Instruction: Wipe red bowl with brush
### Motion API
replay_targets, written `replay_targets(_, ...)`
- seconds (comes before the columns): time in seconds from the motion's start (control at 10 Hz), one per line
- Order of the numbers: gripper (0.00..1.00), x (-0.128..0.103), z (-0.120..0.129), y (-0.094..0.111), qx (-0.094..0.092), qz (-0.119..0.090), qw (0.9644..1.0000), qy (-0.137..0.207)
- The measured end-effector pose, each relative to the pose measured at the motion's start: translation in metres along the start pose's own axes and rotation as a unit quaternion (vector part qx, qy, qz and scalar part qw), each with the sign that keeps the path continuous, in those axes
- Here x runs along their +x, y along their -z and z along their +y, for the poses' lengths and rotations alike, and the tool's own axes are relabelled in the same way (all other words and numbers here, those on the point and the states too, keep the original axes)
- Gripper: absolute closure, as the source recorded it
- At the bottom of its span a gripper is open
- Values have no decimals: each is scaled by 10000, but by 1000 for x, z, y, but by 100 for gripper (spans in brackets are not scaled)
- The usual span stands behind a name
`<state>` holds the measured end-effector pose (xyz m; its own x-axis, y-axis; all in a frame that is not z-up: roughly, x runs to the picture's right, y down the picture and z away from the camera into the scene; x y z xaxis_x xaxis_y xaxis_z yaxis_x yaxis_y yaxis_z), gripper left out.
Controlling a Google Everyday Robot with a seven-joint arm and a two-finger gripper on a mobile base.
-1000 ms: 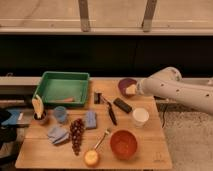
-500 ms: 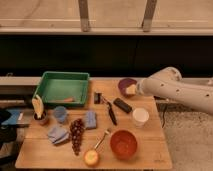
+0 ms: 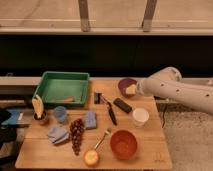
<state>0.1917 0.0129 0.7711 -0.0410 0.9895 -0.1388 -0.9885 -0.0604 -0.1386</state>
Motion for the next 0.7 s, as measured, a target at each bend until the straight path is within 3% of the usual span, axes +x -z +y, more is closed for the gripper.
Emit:
replay_targets(0.3, 30, 1, 17, 1, 45, 43, 9989, 471)
replay_targets(0.7, 30, -12, 56, -6, -1, 212, 9929, 1169)
